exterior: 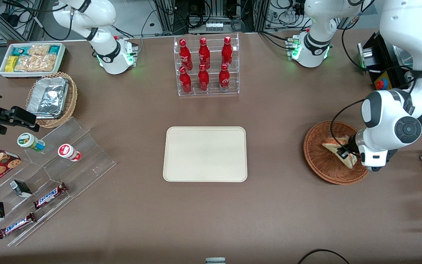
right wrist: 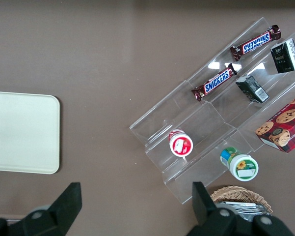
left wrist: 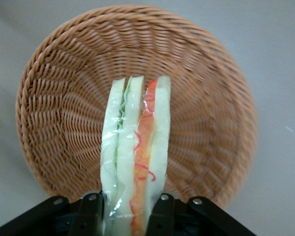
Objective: Place sandwich from basket to tray
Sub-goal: 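Lift the sandwich and carry it with the left gripper over the cream tray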
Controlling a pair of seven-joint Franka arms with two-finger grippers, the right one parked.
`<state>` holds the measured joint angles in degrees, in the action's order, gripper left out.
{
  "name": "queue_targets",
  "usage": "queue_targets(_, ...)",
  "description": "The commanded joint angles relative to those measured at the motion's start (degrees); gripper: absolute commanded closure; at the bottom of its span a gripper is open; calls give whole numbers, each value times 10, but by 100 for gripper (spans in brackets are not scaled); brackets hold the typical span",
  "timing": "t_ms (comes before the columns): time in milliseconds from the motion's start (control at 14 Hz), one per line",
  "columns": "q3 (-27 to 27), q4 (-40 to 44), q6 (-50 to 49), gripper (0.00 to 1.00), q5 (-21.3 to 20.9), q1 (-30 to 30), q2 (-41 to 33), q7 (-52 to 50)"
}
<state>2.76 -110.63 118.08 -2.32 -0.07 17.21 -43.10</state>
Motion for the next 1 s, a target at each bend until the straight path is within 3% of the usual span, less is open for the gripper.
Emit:
queue_targets(0,-3,43,-48,73,-22,-66,-9,-5)
queue_targets(429,8,105,-61,73,-9,-179,33,38)
queue_targets(643,15,162,-58,73,61,-239,90,32)
queue_targets(929,15,205,-2,73,64,-331,151,40)
